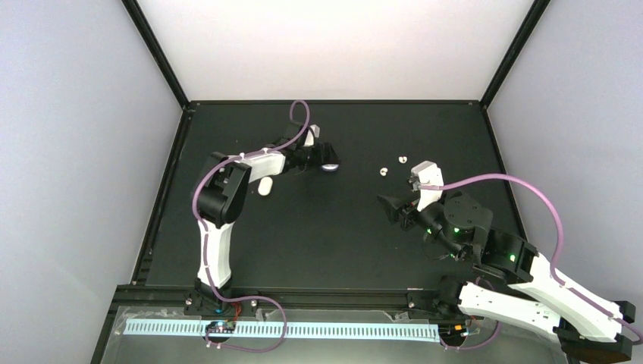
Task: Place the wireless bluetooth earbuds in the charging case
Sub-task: Place the charging case at the center of the board, then pick up the charging case at the center of the board.
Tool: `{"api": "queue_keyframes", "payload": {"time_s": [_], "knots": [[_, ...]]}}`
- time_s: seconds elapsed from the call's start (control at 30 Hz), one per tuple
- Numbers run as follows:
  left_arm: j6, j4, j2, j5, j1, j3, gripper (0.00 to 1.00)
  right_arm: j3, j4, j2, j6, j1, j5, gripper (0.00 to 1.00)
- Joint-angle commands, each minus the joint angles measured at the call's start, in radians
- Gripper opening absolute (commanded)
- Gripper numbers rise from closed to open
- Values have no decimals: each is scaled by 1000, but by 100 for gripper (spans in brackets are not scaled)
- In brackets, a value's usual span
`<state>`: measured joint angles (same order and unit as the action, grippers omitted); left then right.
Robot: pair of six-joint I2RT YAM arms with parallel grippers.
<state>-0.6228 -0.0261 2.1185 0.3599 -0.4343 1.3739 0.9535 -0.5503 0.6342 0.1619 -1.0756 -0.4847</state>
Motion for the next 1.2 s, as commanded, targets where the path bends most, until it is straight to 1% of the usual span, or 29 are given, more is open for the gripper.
{"api": "queue_keyframes", "payload": {"time_s": [0.0,0.17,0.27,0.37,0.4,0.47,0.53,0.67,0.9,1.03,1.17], "knots": [[31,-87,-133,-86,7,-93,98,14,-3,-14,-12,4,-22,77],[75,-193,-346,-173,5,-178,99,-11,34,-2,-17,4,-4,78],[106,-320,-470,-343,9,-224,99,-28,57,6,-14,4,14,78],[118,-359,-572,-455,45,-311,99,-48,76,10,-12,5,29,78],[131,-356,-596,-462,67,-341,99,-52,78,10,-12,5,31,78],[148,-357,-622,-429,124,-387,99,-58,82,11,-15,5,32,78],[160,-371,-616,-402,174,-407,99,-61,79,11,-16,4,32,78],[197,-405,-545,-345,233,-397,99,-64,76,9,-15,5,32,78],[227,-407,-409,-359,251,-308,98,-55,65,14,-8,4,42,78],[263,-425,-335,-343,251,-251,87,-46,47,10,-7,4,35,78],[308,-422,-319,-311,245,-244,74,-39,35,5,-11,4,29,78]]}}
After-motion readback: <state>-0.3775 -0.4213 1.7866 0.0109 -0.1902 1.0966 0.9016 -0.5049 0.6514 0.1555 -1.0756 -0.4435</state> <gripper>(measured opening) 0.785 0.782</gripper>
